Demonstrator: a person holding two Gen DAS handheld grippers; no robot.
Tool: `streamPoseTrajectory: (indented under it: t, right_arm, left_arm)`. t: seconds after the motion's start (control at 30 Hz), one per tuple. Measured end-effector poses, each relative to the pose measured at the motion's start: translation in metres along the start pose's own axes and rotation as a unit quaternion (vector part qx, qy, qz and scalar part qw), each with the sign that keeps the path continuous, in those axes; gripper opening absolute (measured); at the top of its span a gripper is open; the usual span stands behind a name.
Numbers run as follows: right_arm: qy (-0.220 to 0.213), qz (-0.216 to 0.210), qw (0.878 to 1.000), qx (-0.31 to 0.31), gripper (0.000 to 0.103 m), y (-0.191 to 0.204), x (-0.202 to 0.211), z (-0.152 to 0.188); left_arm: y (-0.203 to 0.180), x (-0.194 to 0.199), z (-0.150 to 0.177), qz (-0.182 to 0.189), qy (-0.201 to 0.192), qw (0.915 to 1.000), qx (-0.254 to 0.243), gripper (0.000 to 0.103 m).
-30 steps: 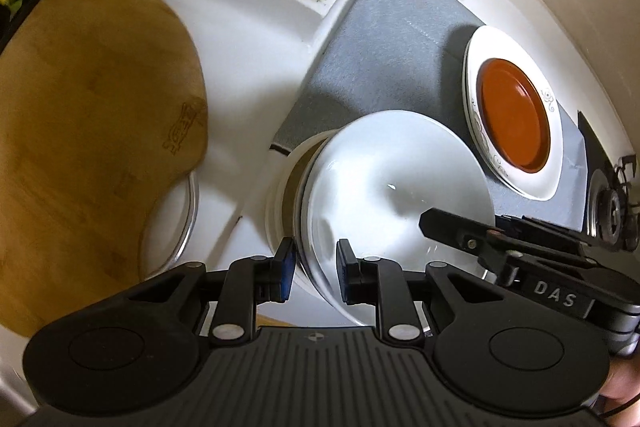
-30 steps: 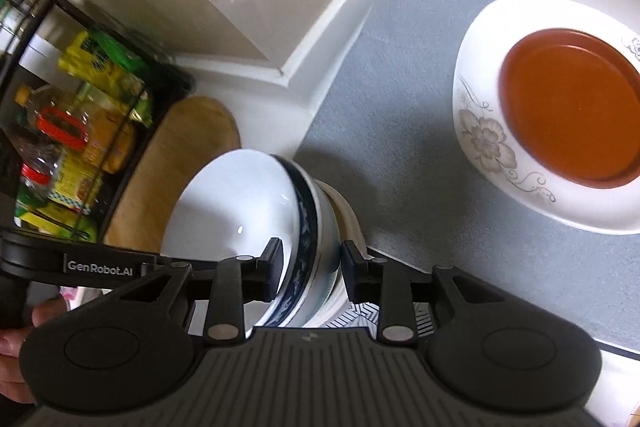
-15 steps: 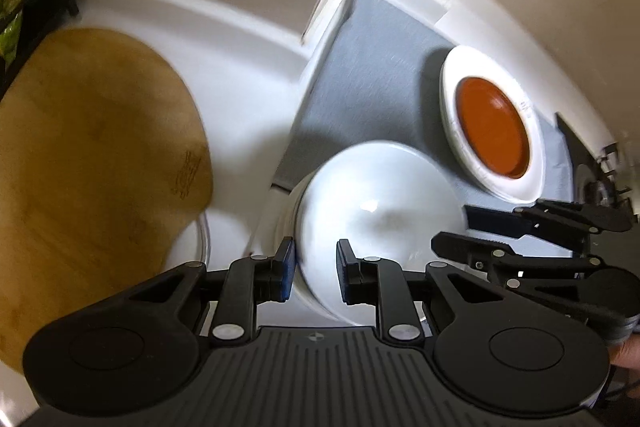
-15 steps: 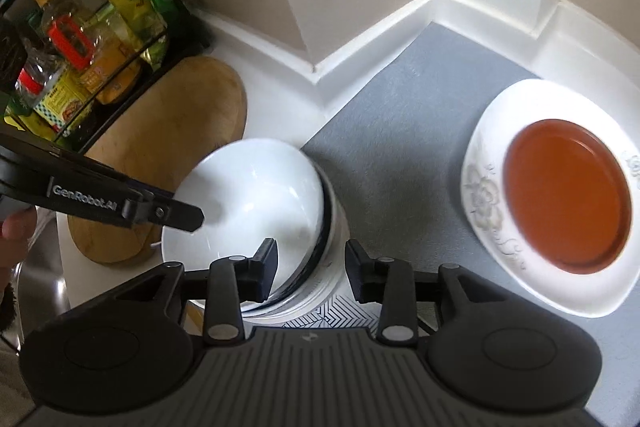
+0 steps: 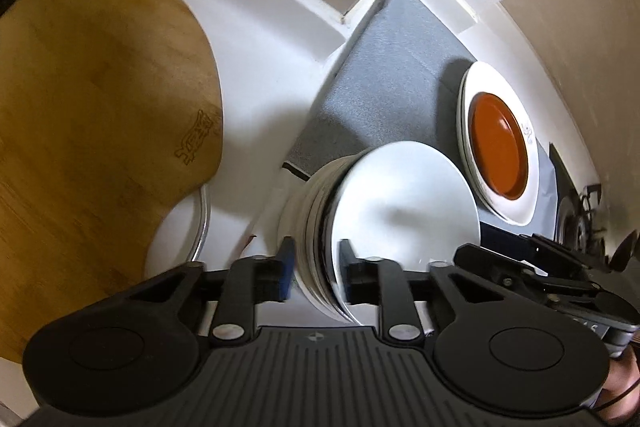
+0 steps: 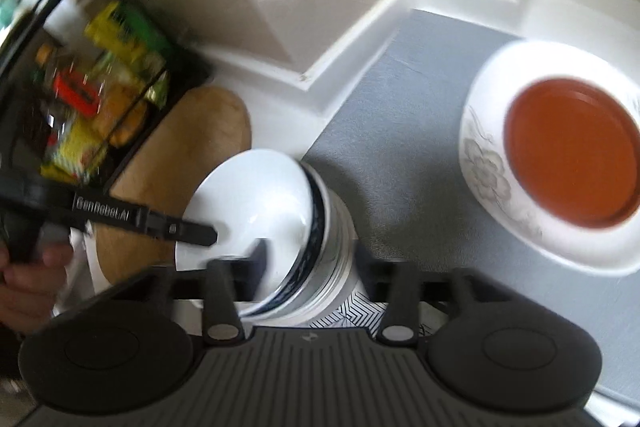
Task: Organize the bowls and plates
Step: 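Lift the bowl stack with both grippers and carry it toward the plate stack, then lower the bowl stack with both grippers onto the orange-brown plate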
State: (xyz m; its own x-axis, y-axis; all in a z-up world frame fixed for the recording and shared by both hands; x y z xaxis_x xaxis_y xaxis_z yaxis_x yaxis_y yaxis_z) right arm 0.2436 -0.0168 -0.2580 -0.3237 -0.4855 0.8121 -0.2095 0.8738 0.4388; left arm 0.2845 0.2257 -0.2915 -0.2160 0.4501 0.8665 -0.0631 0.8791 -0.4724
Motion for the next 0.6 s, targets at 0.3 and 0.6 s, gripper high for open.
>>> streamPoseTrajectory:
  t: [0.3, 0.6]
  right_arm:
    - [0.036, -0.042, 0.994, -0.096, 0.073, -0.022, -0.046, 0.019]
    - [0.036, -0.048, 0.994, -0.087, 0.054, -0.016, -0.044, 0.027]
  left_arm:
    - [0.012, -0.045, -0.003, 0.026, 0.042, 0.9978, 0.044, 0.059]
    - [0.008, -0.033, 0.001, 0.012, 0.042, 0.9981, 0.042, 0.041]
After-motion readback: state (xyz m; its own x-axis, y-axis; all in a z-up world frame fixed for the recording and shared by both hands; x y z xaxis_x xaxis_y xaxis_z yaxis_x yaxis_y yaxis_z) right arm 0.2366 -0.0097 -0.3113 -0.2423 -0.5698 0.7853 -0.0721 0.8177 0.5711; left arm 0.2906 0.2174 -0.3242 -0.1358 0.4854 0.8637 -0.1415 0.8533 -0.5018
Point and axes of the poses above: each gripper's, at about its wrist camera, not at the fingertips, and x roughly against the way its jaws point, y to its left, z to its underside, the point moved 2 cm from there along -x, roughly the way its jaws point, and after that the axes turned 4 degrees about z, right-handed, at the moved point
